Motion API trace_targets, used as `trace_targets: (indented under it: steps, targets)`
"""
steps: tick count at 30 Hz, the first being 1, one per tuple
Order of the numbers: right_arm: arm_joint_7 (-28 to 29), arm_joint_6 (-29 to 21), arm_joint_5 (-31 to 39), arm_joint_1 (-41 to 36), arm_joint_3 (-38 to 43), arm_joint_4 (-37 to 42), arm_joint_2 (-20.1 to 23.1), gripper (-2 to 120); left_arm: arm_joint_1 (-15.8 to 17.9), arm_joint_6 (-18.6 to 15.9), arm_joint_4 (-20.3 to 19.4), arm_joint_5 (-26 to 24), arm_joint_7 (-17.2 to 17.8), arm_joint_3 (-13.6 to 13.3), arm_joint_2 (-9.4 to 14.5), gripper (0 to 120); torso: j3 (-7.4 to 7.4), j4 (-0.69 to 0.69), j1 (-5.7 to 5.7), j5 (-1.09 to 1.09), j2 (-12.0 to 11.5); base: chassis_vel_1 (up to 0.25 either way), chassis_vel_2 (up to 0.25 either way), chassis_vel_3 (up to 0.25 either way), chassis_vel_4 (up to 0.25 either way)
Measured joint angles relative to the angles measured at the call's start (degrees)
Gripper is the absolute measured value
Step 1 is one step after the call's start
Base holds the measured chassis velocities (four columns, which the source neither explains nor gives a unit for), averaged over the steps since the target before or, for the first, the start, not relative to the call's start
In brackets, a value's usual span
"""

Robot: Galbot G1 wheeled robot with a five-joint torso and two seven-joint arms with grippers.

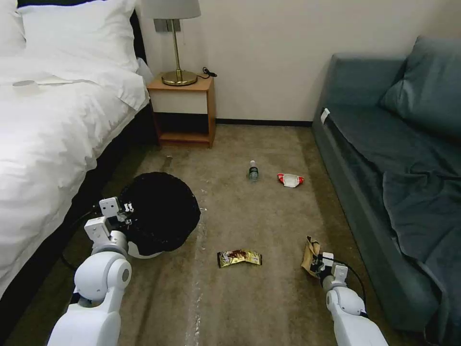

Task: Pick up the trash bin, then pick up the garbage on the floor and place it into the trash bin.

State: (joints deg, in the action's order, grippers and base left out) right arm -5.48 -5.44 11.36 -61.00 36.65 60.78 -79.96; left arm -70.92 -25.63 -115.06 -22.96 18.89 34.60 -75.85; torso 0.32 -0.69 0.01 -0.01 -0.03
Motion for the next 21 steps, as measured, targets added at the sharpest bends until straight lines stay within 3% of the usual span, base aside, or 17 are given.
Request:
trace_targets:
  steps: [5,12,14,17,21]
  targets:
    - [0.41,0.86,-0.01,-0.35,-0.84,2.65,-0.08,0,0.1,0.03,0.23,0.12,0.01,-0.2,-0.16,6,0.0,0.0,0.0,0.0,0.0,0.0,0.0,0.0,0.0]
    - [2.56,5.41,0.85,-1.4,-6.76,14.29,-0.34,0,0.22,0.79,1.82,0.98,-0.2,-0.67,-1.14,6,0.0,0.0,0.0,-0.02,0.0,0.0,0.0,0.0,0.0]
    - [4.55,6.58,1.44,-1.02,-11.64,19.95,-0.05,0,0.75,0.89,2.35,1.14,-0.29,-1.23,-1.57,6,0.0,0.0,0.0,-0.02,0.0,0.0,0.0,0.0,0.0]
    - [5.71,6.7,1.85,-0.43,-14.31,22.3,0.19,0,1.04,0.92,2.59,1.19,-0.29,-1.5,-1.69,6,0.0,-0.01,0.0,-0.02,0.0,0.0,0.0,0.0,0.0]
    - [10.24,5.35,3.92,2.46,-25.08,31.03,0.84,0,1.62,0.93,3.22,1.44,-0.29,-2.17,-1.77,6,0.0,0.02,0.0,-0.02,0.0,0.0,0.0,0.0,0.0]
